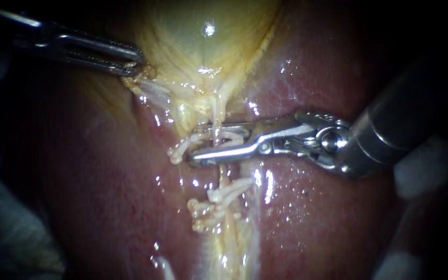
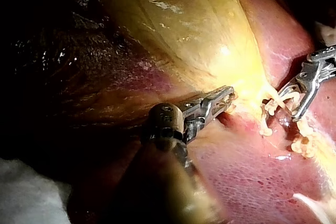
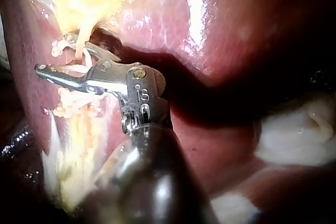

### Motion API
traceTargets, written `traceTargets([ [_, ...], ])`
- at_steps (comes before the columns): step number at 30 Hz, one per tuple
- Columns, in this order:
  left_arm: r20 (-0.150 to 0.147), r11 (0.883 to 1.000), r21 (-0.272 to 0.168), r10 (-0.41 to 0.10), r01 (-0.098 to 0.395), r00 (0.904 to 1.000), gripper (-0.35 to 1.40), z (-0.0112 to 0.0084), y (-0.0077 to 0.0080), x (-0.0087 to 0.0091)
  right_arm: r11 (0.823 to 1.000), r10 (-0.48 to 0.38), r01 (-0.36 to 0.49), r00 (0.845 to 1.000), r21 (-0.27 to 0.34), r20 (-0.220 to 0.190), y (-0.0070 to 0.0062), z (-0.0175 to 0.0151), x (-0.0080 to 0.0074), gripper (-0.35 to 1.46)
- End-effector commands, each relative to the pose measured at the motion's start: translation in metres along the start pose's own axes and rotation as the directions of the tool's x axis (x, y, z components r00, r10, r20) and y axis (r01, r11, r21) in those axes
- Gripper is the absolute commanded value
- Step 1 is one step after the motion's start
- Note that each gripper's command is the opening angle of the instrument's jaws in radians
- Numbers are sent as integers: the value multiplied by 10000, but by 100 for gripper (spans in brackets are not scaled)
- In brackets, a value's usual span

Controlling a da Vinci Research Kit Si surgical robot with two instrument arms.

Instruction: Clipping third clip right tube

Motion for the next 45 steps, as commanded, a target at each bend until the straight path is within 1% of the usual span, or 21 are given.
traceTargets([
  [1, 0, 10000, 0, 1, -1, 10000, -35, 0, 0, 0, 9998, 110, -110, 9999, 150, -7, -2, -1, 1, 49],
  [6, 0, 10000, 0, 1, -1, 10000, -35, 0, 0, 0, 9948, 508, -500, 9987, 886, -72, -13, 0, 0, 47],
  [9, 0, 10000, 1, 0, 0, 10000, -35, 0, 0, 0, 9889, 712, -685, 9973, 1319, -156, -20, 2, 3, 46],
  [13, -1, 10000, 3, -1, 1, 10000, -35, 0, 0, 0, 9828, 854, -845, 9963, 1641, 15, -24, 1, 10, 45],
  [19, -2, 10000, 3, -2, 2, 10000, -35, 0, 0, 0, 9817, 1126, -1105, 9936, 1548, -48, -24, 0, 15, 39],
  [26, -2, 10000, 3, -1, 1, 10000, -35, 0, 0, 0, 9817, 1387, -1346, 9901, 1349, -214, -23, 0, 16, 20],
  [31, -1, 10000, 2, -1, 1, 10000, -35, 0, 0, 0, 9860, 1423, -1361, 9880, 964, -609, -19, -2, 17, -1],
  [32, -1, 10000, 2, -1, 1, 10000, -35, 0, 0, 0, 9845, 1542, -1480, 9860, 937, -632, -18, -3, 17, -8],
  [34, -1, 10000, 2, -1, 1, 10000, -35, 0, 0, 0, 9752, 2065, -2003, 9766, 945, -603, -17, -7, 17, -32],
  [35, -1, 10000, 2, -1, 1, 10000, -35, 0, 0, 0, 9700, 2295, -2234, 9716, 958, -578, -17, -9, 17, -35],
  [37, -1, 10000, 2, -1, 1, 10000, -35, 0, 0, 0, 9640, 2580, -2526, 9641, 826, -631, -16, -13, 15, -35],
  [45, -1, 10000, 2, -1, 1, 10000, -35, 0, 0, 0, 9648, 2573, -2522, 9639, 746, -690, -13, -18, 14, -35],
])
